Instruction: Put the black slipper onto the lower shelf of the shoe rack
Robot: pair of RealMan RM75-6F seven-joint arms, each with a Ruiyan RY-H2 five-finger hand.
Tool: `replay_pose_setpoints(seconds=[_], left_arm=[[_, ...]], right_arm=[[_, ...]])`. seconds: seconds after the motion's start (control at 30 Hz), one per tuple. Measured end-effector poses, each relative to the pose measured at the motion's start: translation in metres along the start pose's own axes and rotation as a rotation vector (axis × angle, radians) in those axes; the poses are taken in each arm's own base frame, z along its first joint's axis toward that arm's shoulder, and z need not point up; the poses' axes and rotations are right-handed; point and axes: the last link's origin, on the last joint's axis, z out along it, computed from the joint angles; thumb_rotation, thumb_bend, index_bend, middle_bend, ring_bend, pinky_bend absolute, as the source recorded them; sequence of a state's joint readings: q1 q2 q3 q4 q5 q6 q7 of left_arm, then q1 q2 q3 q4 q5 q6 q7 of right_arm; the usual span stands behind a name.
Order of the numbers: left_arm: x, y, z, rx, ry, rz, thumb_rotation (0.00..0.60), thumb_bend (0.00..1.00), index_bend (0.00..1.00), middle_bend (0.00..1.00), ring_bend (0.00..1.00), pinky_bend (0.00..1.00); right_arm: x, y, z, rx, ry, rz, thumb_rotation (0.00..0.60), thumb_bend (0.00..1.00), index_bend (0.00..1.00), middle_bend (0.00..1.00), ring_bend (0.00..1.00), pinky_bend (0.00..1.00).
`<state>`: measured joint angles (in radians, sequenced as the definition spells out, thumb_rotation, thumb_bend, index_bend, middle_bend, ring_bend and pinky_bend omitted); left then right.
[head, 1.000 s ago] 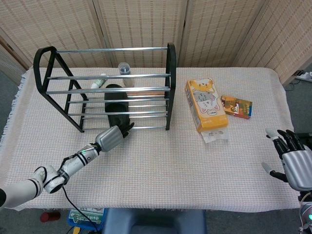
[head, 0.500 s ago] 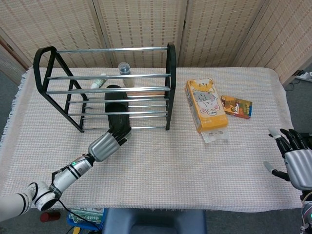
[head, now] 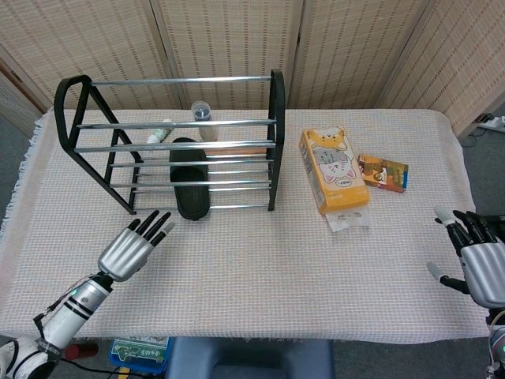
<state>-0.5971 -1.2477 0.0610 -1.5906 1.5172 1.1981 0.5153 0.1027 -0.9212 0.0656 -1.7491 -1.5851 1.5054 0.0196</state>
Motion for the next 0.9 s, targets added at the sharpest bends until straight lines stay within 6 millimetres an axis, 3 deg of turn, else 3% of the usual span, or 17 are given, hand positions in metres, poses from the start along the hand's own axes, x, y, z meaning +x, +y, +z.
replay_pose_setpoints(seconds=[0.3, 0.53, 0.7, 0.9], left_arm=[[-0.017, -0.045, -0.066, 0.291, -0.028, -0.255, 0.6, 0.23, 0.08, 0.0, 0.0, 0.34], [-0.03, -0.078, -0.099, 0.536, 0.009, -0.375, 0.6, 0.23, 0.14, 0.01, 0.0, 0.34], [-0.035, -0.083, -0.119, 0.629, 0.057, -0.451, 0.6, 0.23, 0.16, 0.03, 0.0, 0.34], [-0.034, -0.074, -0.135, 0.664, 0.065, -0.468, 0.6, 0.23, 0.16, 0.03, 0.0, 0.34]], right_arm=[[-0.013, 0.006, -0.003, -0.028, -0.056, 0.021, 0.6, 0.23, 0.0, 0.21, 0.15, 0.13], [-0.03, 0.004, -0.004, -0.003, -0.095, 0.034, 0.6, 0.28, 0.0, 0.21, 0.15, 0.13], [-0.04, 0.0, -0.009, 0.02, -0.122, 0.021, 0.6, 0.29, 0.0, 0.21, 0.15, 0.13], [-0.045, -0.003, -0.022, 0.01, -0.122, 0.012, 0.6, 0.29, 0.0, 0.21, 0.15, 0.13]])
